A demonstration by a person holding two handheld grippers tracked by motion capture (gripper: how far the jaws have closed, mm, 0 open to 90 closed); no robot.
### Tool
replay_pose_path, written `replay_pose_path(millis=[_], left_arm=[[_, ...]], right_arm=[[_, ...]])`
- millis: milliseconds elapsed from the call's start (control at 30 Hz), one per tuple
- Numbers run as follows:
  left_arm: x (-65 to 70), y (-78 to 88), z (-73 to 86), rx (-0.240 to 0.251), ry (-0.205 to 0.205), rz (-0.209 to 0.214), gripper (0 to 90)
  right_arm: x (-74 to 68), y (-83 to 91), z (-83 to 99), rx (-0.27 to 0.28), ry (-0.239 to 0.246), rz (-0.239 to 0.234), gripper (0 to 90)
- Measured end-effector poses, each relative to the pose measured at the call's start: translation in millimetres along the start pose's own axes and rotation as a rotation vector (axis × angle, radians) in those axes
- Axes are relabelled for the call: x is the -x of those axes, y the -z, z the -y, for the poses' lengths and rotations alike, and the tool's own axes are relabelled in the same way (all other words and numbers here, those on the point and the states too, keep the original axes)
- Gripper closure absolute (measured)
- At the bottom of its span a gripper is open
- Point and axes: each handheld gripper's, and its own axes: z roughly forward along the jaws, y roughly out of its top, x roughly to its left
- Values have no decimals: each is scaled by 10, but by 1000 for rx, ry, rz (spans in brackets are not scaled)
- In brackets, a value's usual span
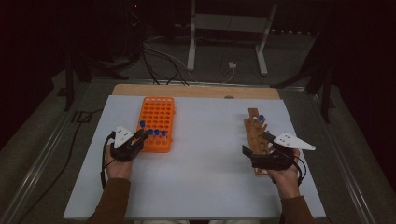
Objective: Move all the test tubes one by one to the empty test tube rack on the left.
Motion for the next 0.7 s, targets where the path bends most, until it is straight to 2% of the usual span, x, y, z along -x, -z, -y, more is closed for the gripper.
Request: replay_pose_path(millis=[267, 467, 700], left_arm=[[-18, -36, 105, -37, 14, 4, 778], [-10, -53, 155, -70, 8, 0, 778], [17, -71, 177, -105, -38, -11, 782]], right_arm=[[0, -5, 9, -1, -2, -3, 16], [-7, -16, 19, -4, 0, -8, 16], [-2, -19, 30, -7, -1, -8, 16]])
